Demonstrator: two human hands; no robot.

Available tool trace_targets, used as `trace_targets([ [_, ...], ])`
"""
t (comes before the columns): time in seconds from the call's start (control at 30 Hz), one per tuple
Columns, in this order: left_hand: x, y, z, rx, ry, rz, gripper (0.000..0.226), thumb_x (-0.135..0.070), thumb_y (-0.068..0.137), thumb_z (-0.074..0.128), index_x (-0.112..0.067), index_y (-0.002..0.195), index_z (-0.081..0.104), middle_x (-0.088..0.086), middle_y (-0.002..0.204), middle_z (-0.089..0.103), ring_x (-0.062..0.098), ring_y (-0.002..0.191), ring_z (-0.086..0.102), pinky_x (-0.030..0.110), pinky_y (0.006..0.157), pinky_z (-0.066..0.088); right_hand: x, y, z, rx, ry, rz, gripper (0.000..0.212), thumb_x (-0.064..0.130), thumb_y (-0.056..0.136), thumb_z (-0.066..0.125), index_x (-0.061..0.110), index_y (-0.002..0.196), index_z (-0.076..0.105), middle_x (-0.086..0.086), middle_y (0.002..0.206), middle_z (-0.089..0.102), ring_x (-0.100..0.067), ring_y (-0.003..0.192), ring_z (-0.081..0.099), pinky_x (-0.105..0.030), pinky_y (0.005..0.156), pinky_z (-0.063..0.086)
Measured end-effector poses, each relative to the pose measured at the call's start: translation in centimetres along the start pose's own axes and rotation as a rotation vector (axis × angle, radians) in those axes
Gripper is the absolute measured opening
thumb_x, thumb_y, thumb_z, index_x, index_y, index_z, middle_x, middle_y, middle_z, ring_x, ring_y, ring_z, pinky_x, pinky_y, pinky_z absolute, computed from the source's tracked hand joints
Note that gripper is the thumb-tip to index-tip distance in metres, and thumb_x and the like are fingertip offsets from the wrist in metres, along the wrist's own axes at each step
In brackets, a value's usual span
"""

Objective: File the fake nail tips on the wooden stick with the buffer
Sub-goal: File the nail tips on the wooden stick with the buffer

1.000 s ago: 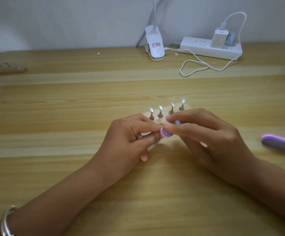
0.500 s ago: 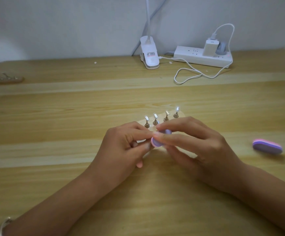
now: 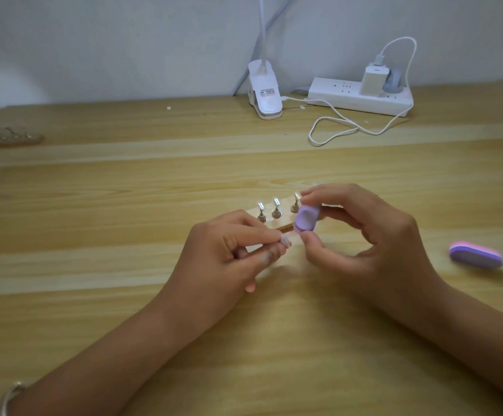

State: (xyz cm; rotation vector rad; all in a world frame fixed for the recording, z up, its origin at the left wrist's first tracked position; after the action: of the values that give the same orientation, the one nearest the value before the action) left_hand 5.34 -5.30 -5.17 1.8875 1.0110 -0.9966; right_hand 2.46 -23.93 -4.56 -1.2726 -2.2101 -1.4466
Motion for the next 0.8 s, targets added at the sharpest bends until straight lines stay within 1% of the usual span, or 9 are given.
trace_targets([
  [0.07, 0.08, 0.05, -0.04, -0.002, -0.01, -0.006, 0.014, -0.011, 0.081, 0.077, -0.024, 0.087, 0.08, -0.007, 0.085, 0.069, 0.014, 0.039, 0.056, 0.016, 0.049, 0.043, 0.34, -0.05, 0.17, 0.027, 0.012, -0.037, 0.031, 0.0, 0.079, 0.075, -0.001, 0.109, 0.067, -0.002, 0.1, 0.069, -0.016, 0.102, 0.067, -0.035, 0.091, 0.057],
  [0.17, 0.19, 0.14, -0.1, -0.006, -0.028, -0.016, 0.017, -0.015, 0.078, 0.08, -0.031, 0.085, 0.079, -0.006, 0.085, 0.068, 0.015, 0.039, 0.057, 0.02, 0.047, 0.046, 0.6, -0.23, 0.58, 0.095, -0.03, -0.114, 0.027, 0.002, 0.08, 0.076, 0.0, 0.106, 0.07, -0.005, 0.106, 0.068, -0.015, 0.108, 0.066, -0.033, 0.096, 0.054],
  [0.3, 0.24, 0.11, -0.05, 0.005, -0.019, -0.028, 0.016, -0.013, 0.08, 0.079, -0.027, 0.088, 0.079, -0.005, 0.085, 0.068, 0.016, 0.041, 0.057, 0.027, 0.048, 0.049, 0.26, -0.01, 0.48, 0.11, -0.028, -0.082, 0.026, 0.0, 0.078, 0.076, 0.001, 0.104, 0.071, -0.007, 0.107, 0.067, -0.016, 0.109, 0.066, -0.036, 0.094, 0.055],
  [0.37, 0.16, 0.06, -0.05, 0.004, -0.03, -0.023, 0.019, -0.016, 0.078, 0.077, -0.032, 0.088, 0.078, -0.005, 0.086, 0.067, 0.018, 0.041, 0.058, 0.03, 0.048, 0.05, 0.5, -0.26, 0.72, 0.137, -0.057, -0.126, 0.027, 0.002, 0.078, 0.076, 0.001, 0.105, 0.071, -0.008, 0.111, 0.067, -0.017, 0.11, 0.066, -0.033, 0.098, 0.053],
  [0.43, 0.18, 0.08, -0.06, 0.005, -0.031, -0.021, 0.021, -0.015, 0.078, 0.076, -0.035, 0.087, 0.078, -0.004, 0.086, 0.067, 0.017, 0.042, 0.058, 0.028, 0.049, 0.049, 0.49, -0.29, 0.77, 0.129, -0.082, -0.137, 0.027, 0.001, 0.078, 0.076, 0.001, 0.105, 0.071, -0.009, 0.111, 0.067, -0.017, 0.11, 0.066, -0.03, 0.099, 0.051],
  [0.53, 0.24, 0.12, 0.03, 0.013, -0.017, -0.016, 0.022, -0.011, 0.08, 0.077, -0.032, 0.087, 0.078, -0.005, 0.086, 0.067, 0.016, 0.042, 0.058, 0.025, 0.05, 0.047, 0.43, -0.1, 0.56, 0.104, -0.062, -0.102, 0.024, 0.001, 0.078, 0.076, 0.001, 0.102, 0.071, -0.007, 0.106, 0.067, -0.017, 0.108, 0.066, -0.035, 0.095, 0.055],
  [0.67, 0.14, 0.06, 0.07, 0.01, -0.017, -0.001, 0.026, -0.011, 0.077, 0.072, -0.035, 0.088, 0.076, -0.004, 0.086, 0.066, 0.015, 0.043, 0.058, 0.023, 0.049, 0.048, 0.67, -0.36, 0.83, 0.138, -0.091, -0.16, 0.024, 0.001, 0.079, 0.077, 0.001, 0.102, 0.071, -0.008, 0.109, 0.067, -0.016, 0.108, 0.066, -0.028, 0.098, 0.051],
  [0.73, 0.24, 0.11, 0.04, 0.006, -0.019, -0.006, 0.021, -0.011, 0.08, 0.076, -0.03, 0.088, 0.078, -0.005, 0.085, 0.066, 0.014, 0.043, 0.058, 0.021, 0.049, 0.046, 0.37, -0.16, 0.64, 0.108, -0.068, -0.112, 0.025, -0.003, 0.078, 0.078, 0.0, 0.101, 0.07, -0.008, 0.105, 0.066, -0.018, 0.106, 0.066, -0.033, 0.095, 0.054],
  [0.8, 0.26, 0.12, -0.01, 0.009, -0.033, -0.003, 0.022, -0.011, 0.08, 0.076, -0.031, 0.088, 0.078, -0.005, 0.086, 0.067, 0.015, 0.044, 0.059, 0.022, 0.05, 0.048, 0.44, -0.17, 0.68, 0.124, -0.057, -0.125, 0.025, -0.002, 0.078, 0.077, 0.0, 0.102, 0.07, -0.008, 0.106, 0.066, -0.017, 0.107, 0.066, -0.034, 0.095, 0.055],
])
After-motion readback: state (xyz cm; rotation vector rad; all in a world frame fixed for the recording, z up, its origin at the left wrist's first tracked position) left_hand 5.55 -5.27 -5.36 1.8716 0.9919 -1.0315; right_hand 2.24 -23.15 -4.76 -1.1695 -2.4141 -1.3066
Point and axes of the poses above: each hand's wrist, its own y-axis towards the middle knuckle, its own z-axis out of the palm, x = y × z, the point moved 3 cm from there along y, towards the middle knuckle
